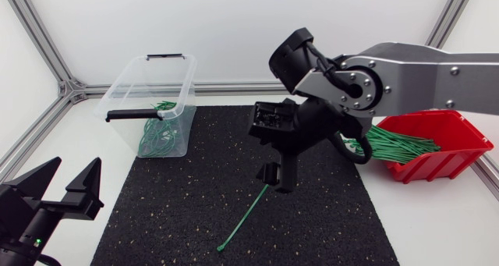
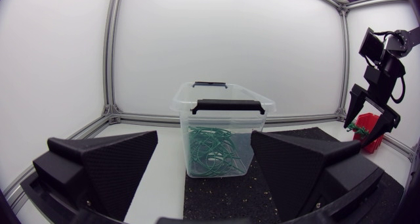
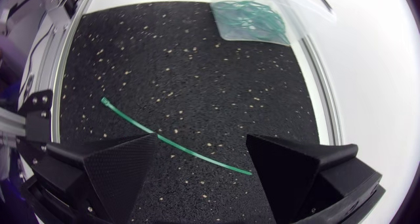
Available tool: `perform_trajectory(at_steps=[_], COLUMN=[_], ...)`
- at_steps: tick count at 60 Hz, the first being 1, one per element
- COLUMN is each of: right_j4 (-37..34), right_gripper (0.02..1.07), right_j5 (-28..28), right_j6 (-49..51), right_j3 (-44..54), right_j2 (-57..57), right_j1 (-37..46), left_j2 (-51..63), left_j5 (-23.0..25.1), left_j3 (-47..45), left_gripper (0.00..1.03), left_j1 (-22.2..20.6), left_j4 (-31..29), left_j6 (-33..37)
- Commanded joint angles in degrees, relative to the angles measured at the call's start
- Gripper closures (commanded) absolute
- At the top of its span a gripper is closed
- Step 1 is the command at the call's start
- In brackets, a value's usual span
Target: Take a green cable tie from the red box, thread the tail through the head to close it, then place it in the transparent bin on the left.
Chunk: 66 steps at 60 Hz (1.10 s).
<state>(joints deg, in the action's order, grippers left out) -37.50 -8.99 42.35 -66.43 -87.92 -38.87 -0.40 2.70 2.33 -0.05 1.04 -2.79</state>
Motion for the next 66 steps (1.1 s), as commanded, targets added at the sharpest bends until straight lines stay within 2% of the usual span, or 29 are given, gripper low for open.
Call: perform_trajectory(at_steps=[1, 13, 25, 35, 51, 66], right_j4=[-1.6, -5.3, -8.0, -10.0, -13.7, -23.9], right_gripper=[0.08, 0.08, 0.08, 0.08, 0.06, 0.06], right_j5=[1.3, 5.8, 13.2, 16.2, 17.7, 15.9], right_j6=[6.0, 13.3, 22.5, 27.2, 27.4, 25.2], right_j3=[1.7, 0.2, -0.2, -1.8, -7.4, -15.2], right_j2=[-2.2, -5.9, -8.4, -10.4, -13.6, -19.6], right_j1=[-2.3, -5.4, -7.8, -9.6, -12.4, -15.4], left_j2=[-0.3, -0.3, -0.3, -0.3, -0.3, -0.3], left_j5=[0.3, 0.3, 0.3, 0.3, 0.3, 0.3], left_j3=[-2.4, -2.4, -2.4, -2.4, -2.4, -2.4], left_gripper=[0.04, 0.04, 0.04, 0.04, 0.04, 0.04], left_j1=[-0.3, -0.3, -0.3, -0.2, -0.1, -0.2], left_j4=[-0.6, -0.6, -0.6, -0.6, -0.6, -0.6], left_j6=[0.4, 0.4, 0.4, 0.4, 0.4, 0.4])
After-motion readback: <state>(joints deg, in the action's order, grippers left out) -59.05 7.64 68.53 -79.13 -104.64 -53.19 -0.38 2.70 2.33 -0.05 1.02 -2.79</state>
